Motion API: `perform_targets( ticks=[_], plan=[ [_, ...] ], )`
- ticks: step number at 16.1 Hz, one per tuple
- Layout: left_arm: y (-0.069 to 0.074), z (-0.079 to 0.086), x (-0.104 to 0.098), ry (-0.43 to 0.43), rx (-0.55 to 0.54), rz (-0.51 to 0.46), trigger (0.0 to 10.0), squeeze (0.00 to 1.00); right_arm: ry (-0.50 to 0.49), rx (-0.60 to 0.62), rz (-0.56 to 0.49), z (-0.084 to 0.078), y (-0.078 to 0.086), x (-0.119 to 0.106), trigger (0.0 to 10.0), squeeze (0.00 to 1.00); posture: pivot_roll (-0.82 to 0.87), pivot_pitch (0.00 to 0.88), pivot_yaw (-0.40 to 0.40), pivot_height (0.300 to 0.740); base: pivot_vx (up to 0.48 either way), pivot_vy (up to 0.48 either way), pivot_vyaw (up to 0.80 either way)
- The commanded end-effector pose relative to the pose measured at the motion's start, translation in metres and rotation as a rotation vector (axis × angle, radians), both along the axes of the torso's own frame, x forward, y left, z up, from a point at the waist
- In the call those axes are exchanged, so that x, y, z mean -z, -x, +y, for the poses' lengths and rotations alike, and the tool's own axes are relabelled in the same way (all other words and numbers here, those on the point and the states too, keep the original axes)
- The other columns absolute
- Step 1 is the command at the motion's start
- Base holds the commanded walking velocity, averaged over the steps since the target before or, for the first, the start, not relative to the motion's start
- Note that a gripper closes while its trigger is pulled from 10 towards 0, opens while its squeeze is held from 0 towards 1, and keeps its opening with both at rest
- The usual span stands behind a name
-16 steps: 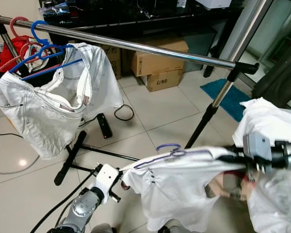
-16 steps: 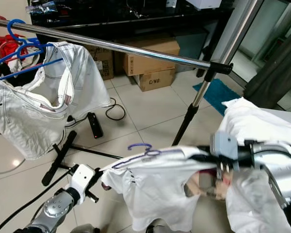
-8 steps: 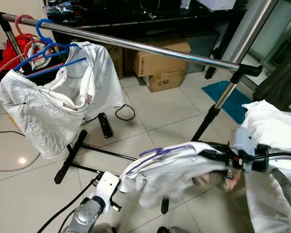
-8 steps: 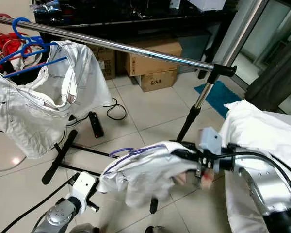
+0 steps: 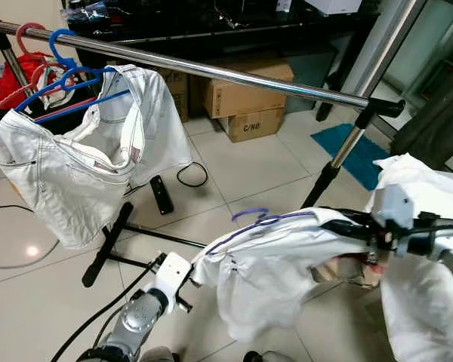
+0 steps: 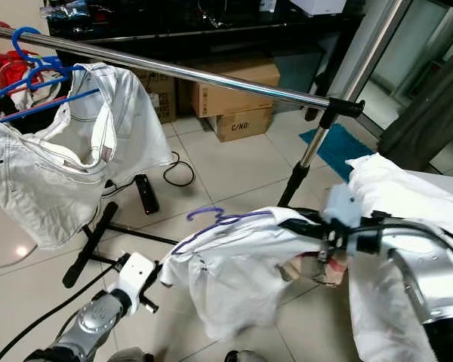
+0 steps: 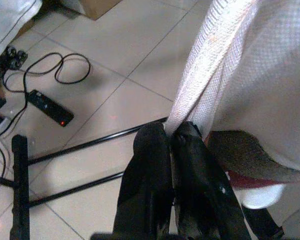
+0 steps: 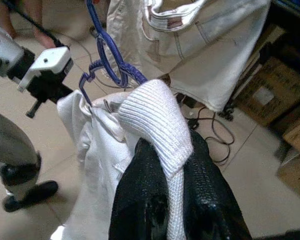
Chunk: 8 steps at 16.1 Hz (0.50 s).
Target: Hang hanger
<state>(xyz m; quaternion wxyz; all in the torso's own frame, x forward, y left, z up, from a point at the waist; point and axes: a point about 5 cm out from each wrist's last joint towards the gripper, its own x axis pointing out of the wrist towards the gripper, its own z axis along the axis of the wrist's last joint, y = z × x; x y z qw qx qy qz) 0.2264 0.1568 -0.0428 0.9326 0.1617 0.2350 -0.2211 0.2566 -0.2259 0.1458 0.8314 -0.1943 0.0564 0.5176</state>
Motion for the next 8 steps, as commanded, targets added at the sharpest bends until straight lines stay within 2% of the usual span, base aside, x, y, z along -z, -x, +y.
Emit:
perform_targets(
  ticks=[1,4,6,8],
  plan=[
    [0.025,0.014,0.020,-0.036,-0.082,0.141,0.0,0.00,-0.013,0.015,-0.161,0.006,-0.001,-0.015,0.0,0.00,0.04,0.055,-0.089,0.740,0.000,0.000,0.00],
    [0.022,0.003,0.018,-0.007,-0.062,0.115,0.0,0.00,0.007,0.094,-0.236,0.020,-0.011,-0.004,0.0,0.00,0.04,0.059,-0.093,0.740,0.000,0.000,0.00],
    [0.013,-0.007,0.011,0.024,-0.034,0.067,0.0,0.00,0.016,0.127,-0.272,0.029,-0.017,0.001,0.0,0.00,0.04,0.059,-0.093,0.740,0.000,0.000,0.00],
    [0.000,-0.018,0.000,0.055,-0.005,-0.007,0.0,0.00,-0.007,0.134,-0.257,0.041,-0.018,0.008,0.0,0.00,0.05,0.064,-0.100,0.740,0.000,0.000,0.00]
  ],
)
